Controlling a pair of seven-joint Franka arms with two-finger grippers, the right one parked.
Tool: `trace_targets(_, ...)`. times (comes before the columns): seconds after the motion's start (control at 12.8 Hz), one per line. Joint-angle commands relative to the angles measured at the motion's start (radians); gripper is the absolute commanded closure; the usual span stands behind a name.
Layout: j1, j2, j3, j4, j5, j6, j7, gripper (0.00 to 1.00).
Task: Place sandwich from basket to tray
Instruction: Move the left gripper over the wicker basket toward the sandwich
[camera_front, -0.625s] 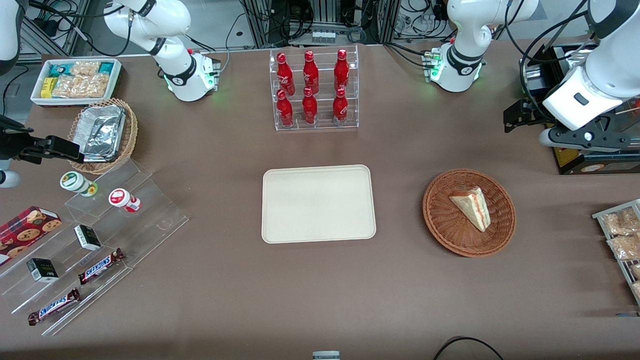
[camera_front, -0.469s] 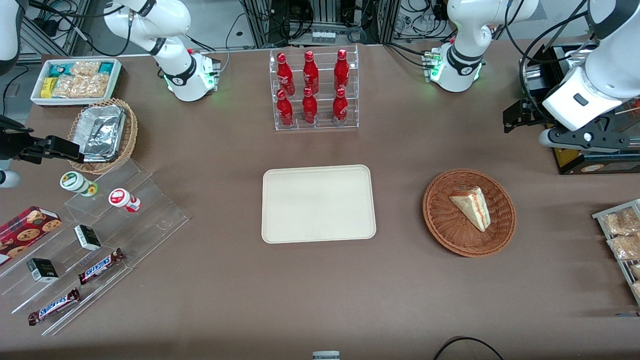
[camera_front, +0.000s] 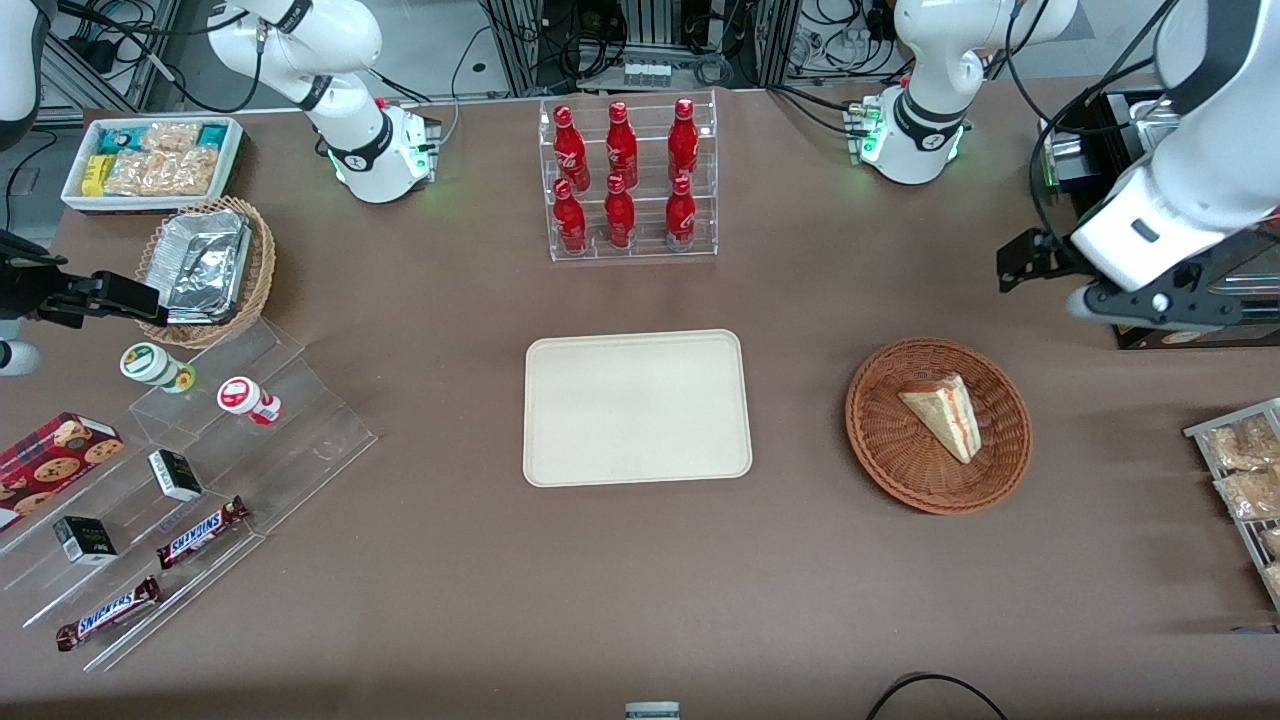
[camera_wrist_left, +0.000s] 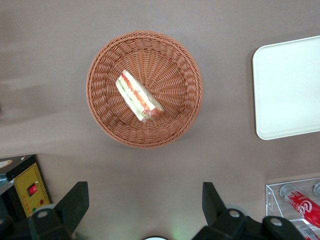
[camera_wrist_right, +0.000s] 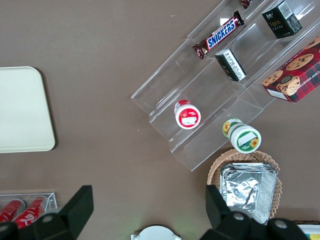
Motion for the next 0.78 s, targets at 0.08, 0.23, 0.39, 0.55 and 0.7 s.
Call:
trace_targets(0.08,-0.002,-0.001,0.005,-0.125,-0.002,0.137,0.003,0.00)
trace_targets(0.23,-0.002,0.001,0.007,-0.212,-0.002,0.257,0.003,0.00)
trace_targets(0.39,-0.002,0.002,0.007,-0.292,-0.001,0.363,0.003,0.00)
trace_targets(0.55,0.004,0.008,0.008,-0.378,0.001,0.490,0.004,0.00)
trace_targets(0.7,0.008,0.013,0.010,-0.429,0.001,0.562,0.004,0.00)
